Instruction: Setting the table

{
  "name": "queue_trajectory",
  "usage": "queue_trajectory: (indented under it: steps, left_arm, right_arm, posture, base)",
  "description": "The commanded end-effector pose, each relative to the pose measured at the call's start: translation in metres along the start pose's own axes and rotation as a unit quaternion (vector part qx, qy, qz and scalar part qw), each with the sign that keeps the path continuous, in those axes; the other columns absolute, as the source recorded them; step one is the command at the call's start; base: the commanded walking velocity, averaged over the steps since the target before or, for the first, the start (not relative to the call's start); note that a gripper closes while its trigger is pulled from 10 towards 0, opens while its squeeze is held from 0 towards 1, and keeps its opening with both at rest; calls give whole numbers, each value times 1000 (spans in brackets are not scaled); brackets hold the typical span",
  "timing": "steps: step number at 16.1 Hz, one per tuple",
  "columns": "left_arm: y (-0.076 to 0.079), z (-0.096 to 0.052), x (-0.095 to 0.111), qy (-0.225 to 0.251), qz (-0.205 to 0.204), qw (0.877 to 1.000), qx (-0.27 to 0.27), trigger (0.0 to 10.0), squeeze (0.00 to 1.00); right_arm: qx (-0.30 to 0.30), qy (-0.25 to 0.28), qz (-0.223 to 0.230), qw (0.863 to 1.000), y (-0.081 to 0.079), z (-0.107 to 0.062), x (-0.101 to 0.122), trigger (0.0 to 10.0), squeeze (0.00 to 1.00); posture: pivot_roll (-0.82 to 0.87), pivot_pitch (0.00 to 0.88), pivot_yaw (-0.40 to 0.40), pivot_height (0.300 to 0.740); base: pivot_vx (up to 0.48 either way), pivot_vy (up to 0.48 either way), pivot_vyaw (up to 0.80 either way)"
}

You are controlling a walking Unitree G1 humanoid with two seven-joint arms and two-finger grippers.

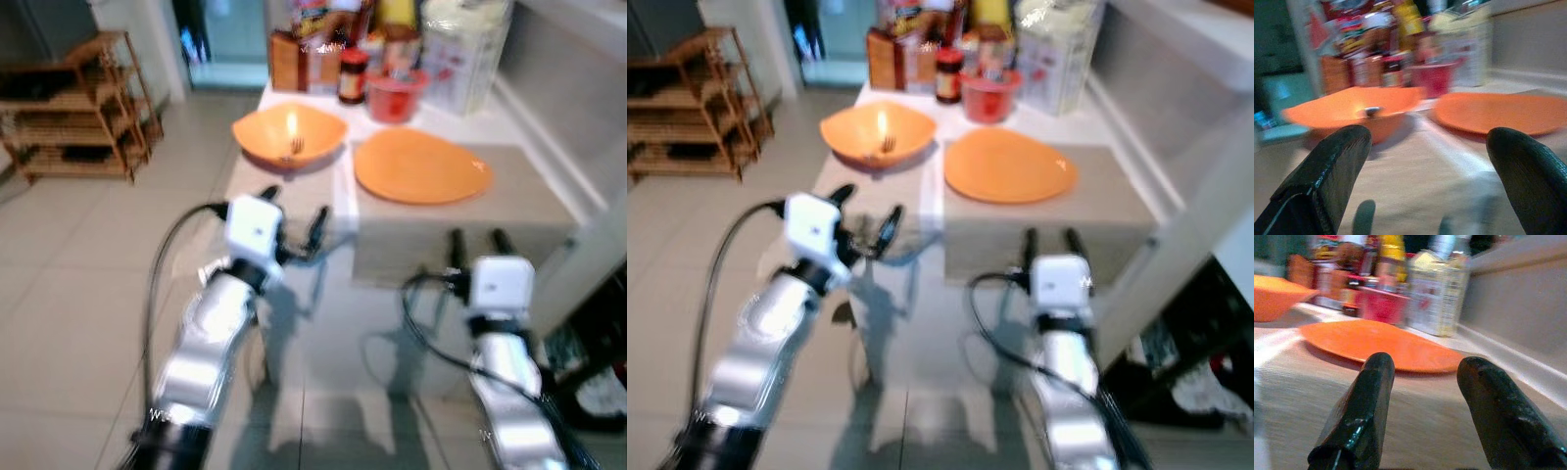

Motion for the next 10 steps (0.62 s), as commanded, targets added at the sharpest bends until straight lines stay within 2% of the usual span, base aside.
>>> queue_trajectory:
  steps: [1, 6, 10]
  left_arm:
    - [3, 4, 9, 12, 5, 1000, 0, 10000, 0]
    - [9, 5, 8, 1, -9, 1000, -12, 10000, 0]
    - [3, 8, 17, 14, 16, 1000, -1, 10000, 0]
  right_arm:
    - [-9, -1, -10, 1000, 10, 0, 0, 10000, 0]
    - [-5, -3, -9, 1000, 8, 0, -1, 10000, 0]
    - [-3, -5, -10, 1000, 8, -1, -2, 10000, 0]
  posture:
    - [29, 0, 14, 722]
    - [33, 0, 13, 722]
    - [32, 0, 12, 722]
  base:
    - [0, 0, 0]
    - [0, 0, 0]
    - [0, 0, 0]
Point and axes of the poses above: a point about 5 cm out from each wrist's last joint towards the gripper, its own z axis pointing out of the wrist towards the gripper, its own x axis along the axis of the wrist's last joint, y = z × x, the point moved 4 cm from there along z, pointing out of the wrist towards the gripper, and after that the axes turned 4 degrees about -z, right-handed, at the moved point
